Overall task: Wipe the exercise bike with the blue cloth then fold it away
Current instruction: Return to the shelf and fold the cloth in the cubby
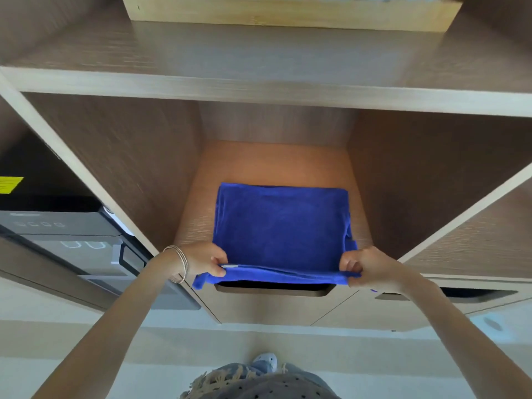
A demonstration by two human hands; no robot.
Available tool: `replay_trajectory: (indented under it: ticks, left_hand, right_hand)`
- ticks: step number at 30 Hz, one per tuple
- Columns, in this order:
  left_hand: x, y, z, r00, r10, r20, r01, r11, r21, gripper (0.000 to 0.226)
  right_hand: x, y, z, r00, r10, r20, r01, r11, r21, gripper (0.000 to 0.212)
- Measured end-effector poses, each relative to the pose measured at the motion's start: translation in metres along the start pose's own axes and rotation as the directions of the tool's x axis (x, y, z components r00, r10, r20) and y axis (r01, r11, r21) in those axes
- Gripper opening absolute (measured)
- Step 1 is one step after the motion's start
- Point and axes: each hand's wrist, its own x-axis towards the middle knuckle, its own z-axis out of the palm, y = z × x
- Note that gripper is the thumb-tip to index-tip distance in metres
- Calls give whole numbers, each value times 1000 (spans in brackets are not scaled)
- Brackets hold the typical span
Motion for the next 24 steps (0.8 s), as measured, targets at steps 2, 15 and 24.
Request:
replay_trajectory:
  ticks: [2, 15, 24]
  left_hand:
    - [-4, 0, -3, 995, -16, 102, 23, 997, -72, 17]
    - [63, 15, -90, 828, -136, -544, 131, 990, -48, 21]
    - [98, 7, -76, 730, -232, -642, 281, 959, -28, 18]
  right_hand:
    - [-5, -5, -10, 991, 26, 129, -34, 997, 63, 18]
    - [90, -4, -62, 852, 252, -458, -258, 965, 51, 20]
    - [122, 13, -46, 802, 334, -496, -427, 901, -83, 24]
